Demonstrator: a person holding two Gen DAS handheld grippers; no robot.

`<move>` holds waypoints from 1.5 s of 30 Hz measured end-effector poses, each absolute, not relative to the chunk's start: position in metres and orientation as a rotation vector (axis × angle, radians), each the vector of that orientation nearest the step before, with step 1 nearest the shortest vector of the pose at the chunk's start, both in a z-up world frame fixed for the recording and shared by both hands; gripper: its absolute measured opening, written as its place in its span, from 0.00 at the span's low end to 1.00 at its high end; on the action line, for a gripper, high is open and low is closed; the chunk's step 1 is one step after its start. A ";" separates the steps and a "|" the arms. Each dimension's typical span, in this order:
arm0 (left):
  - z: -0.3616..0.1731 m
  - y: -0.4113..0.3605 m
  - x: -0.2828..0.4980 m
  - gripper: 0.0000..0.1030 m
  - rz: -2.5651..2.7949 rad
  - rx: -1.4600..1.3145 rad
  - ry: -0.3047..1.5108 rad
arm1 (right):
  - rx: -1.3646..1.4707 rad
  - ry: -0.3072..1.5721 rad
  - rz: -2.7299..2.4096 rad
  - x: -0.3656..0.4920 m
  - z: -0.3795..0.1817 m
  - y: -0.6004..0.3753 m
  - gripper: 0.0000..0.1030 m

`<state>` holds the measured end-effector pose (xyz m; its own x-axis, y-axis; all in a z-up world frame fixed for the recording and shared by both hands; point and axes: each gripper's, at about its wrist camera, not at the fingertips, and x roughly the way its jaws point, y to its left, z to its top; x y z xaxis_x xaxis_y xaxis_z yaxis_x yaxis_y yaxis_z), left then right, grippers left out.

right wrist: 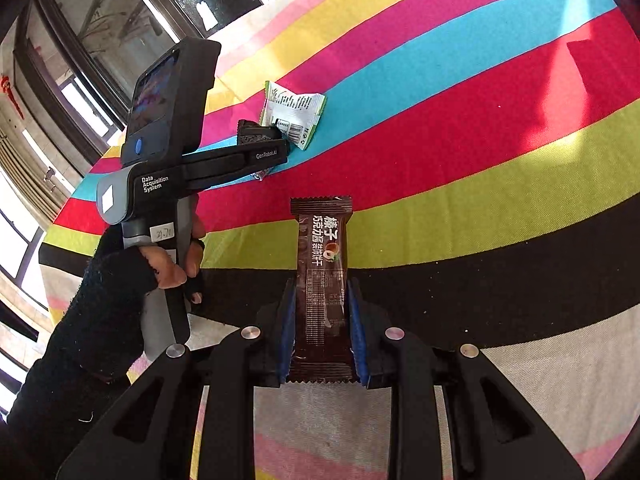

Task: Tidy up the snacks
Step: 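Grasp the brown chocolate bar with the right tool while the left tool grasps the black packet, then carry both snacks to the white box and open both tools inside it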

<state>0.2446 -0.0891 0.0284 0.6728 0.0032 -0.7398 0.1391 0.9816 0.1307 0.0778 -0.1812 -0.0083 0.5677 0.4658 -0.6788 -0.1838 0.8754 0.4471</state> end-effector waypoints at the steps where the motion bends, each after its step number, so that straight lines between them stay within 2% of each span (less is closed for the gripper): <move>1: 0.030 -0.086 0.234 0.30 -0.083 0.173 0.816 | 0.346 0.890 0.391 0.078 -0.008 -0.181 0.25; 16: 0.046 -0.008 0.050 0.30 -0.186 0.023 0.801 | 0.348 0.889 0.402 0.082 -0.008 -0.180 0.24; 31: 0.046 0.016 -0.014 0.31 -0.157 -0.002 0.792 | 0.298 0.896 0.425 0.074 -0.006 -0.173 0.24; 45: 0.041 0.061 -0.057 0.31 -0.093 -0.063 0.812 | 0.342 0.867 0.593 -0.023 0.009 -0.112 0.24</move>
<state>-0.0569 0.0613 0.0408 0.6846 -0.1068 -0.7210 0.0586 0.9941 -0.0916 -0.0229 -0.1118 0.0089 0.5021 0.6132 -0.6098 -0.3459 0.7887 0.5082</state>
